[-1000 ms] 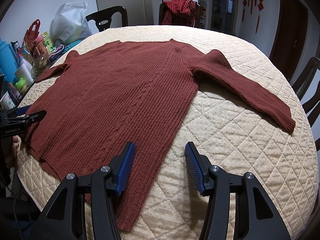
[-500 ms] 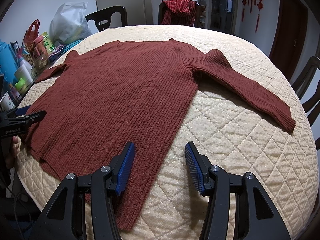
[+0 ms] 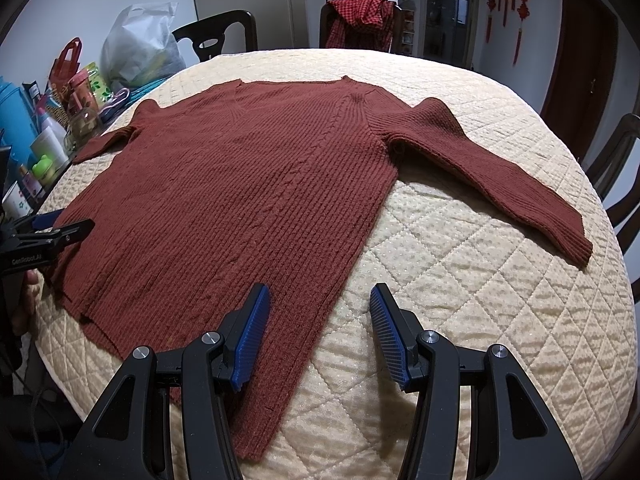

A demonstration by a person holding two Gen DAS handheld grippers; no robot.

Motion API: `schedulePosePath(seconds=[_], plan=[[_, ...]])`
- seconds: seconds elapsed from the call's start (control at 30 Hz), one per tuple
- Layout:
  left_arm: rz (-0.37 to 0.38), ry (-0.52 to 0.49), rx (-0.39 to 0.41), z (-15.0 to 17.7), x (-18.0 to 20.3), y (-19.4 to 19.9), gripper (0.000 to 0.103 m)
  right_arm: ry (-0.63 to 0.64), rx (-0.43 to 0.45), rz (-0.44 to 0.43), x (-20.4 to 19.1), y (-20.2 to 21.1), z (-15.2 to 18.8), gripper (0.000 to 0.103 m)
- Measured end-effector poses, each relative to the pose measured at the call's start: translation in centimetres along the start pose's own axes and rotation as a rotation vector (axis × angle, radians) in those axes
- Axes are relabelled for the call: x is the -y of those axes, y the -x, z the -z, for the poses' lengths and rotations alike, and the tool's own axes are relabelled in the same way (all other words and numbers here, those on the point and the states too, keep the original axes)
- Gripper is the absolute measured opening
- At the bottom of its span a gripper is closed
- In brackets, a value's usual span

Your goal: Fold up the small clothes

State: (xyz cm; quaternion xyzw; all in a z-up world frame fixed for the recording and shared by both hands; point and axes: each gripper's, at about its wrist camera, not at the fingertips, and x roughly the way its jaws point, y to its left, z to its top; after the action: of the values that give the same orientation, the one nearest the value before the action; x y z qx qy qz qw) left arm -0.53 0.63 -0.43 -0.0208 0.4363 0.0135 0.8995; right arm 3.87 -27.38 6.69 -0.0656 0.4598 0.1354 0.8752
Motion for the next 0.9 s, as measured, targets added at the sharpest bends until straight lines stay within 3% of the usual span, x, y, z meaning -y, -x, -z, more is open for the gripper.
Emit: schedulePosePath(seconds=[0.9], plan=[[-0.003, 0.002, -0.002, -0.13, 0.15, 0.02, 0.096, 0.002, -0.03, 0.001, -0.23, -0.34, -0.56, 0.053]])
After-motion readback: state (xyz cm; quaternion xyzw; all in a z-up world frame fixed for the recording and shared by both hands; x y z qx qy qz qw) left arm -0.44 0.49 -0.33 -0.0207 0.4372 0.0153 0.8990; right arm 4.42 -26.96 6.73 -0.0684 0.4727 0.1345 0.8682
